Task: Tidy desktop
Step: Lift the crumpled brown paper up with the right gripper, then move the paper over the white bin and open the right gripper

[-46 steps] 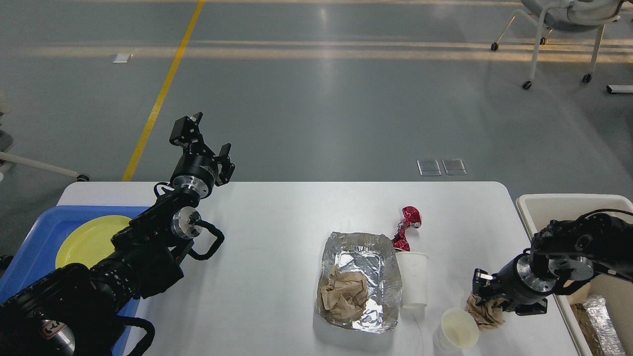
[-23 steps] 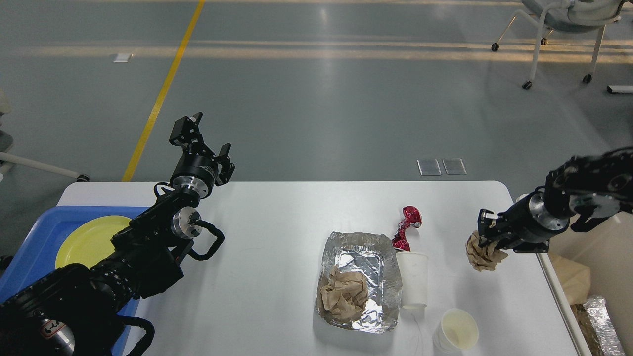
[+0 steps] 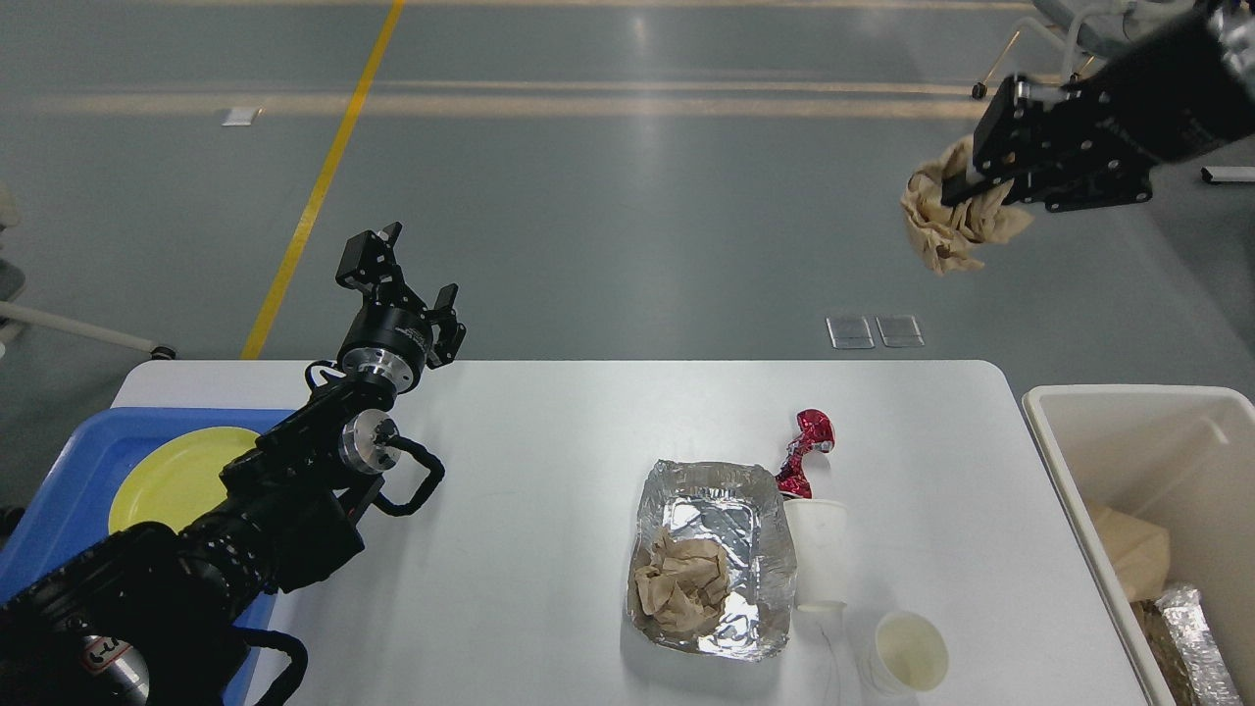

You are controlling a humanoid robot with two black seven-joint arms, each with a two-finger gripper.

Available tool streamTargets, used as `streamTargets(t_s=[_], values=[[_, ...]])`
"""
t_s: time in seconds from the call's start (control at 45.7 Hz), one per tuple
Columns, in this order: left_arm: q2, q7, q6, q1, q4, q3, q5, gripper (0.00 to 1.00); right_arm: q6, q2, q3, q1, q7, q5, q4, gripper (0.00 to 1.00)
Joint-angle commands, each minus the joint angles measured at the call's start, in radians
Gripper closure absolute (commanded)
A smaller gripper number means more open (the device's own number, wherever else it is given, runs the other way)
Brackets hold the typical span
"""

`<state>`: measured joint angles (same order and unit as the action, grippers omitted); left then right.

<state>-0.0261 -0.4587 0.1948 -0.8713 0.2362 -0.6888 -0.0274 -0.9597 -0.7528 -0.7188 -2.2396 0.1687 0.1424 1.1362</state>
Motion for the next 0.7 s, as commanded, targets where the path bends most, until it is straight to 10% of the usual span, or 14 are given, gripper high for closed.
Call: streamTargets(t_s=[0.0, 0.328, 0.678], values=[[0.0, 0.0, 0.0, 0.0, 0.0, 0.0, 0.0, 0.0, 0.0, -0.031, 0.021, -0.136, 0.002, -0.001, 0.071, 1.0], [0.0, 0.0, 0.0, 0.0, 0.0, 0.0, 0.0, 0.0, 0.0, -0.106, 0.062, -0.212, 0.029, 0.016, 0.275, 1.0], [0.0, 0.0, 0.0, 0.0, 0.0, 0.0, 0.0, 0.0, 0.002, -0.082, 0.059, 0.198, 0.075, 0.218, 0.163, 1.0]])
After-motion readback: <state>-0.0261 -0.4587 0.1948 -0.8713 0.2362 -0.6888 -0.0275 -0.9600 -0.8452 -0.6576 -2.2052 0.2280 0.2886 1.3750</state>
